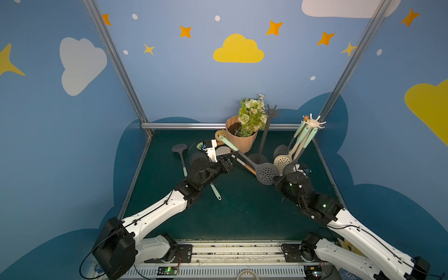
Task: Hang the skimmer on the kitchen utensil rack
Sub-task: Pick up the skimmer from the center of the board.
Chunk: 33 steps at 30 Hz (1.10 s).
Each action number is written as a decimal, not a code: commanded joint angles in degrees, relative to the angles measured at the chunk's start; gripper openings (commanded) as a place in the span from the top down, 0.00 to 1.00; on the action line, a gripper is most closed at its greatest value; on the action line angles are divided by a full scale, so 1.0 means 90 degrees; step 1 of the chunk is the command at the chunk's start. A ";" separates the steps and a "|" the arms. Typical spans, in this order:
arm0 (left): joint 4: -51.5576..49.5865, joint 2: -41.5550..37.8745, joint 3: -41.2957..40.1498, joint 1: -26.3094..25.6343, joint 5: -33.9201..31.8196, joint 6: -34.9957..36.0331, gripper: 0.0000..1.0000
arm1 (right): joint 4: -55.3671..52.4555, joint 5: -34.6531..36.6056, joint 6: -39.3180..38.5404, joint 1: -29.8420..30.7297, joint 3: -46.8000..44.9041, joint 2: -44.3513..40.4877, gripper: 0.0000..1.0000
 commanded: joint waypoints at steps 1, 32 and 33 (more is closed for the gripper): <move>0.0494 0.0219 0.0316 -0.0014 -0.0173 0.0203 0.45 | 0.0229 0.0131 0.0193 0.0084 -0.0027 -0.0151 1.00; 0.0295 0.0787 0.1082 0.0664 0.0997 0.0267 0.97 | 0.0784 0.0325 -0.2424 0.0708 -0.0097 -0.0392 0.54; 0.0199 0.0741 0.1098 0.0704 0.1015 0.0288 0.97 | 0.0812 0.0329 -0.2798 0.0751 -0.0105 -0.0414 0.49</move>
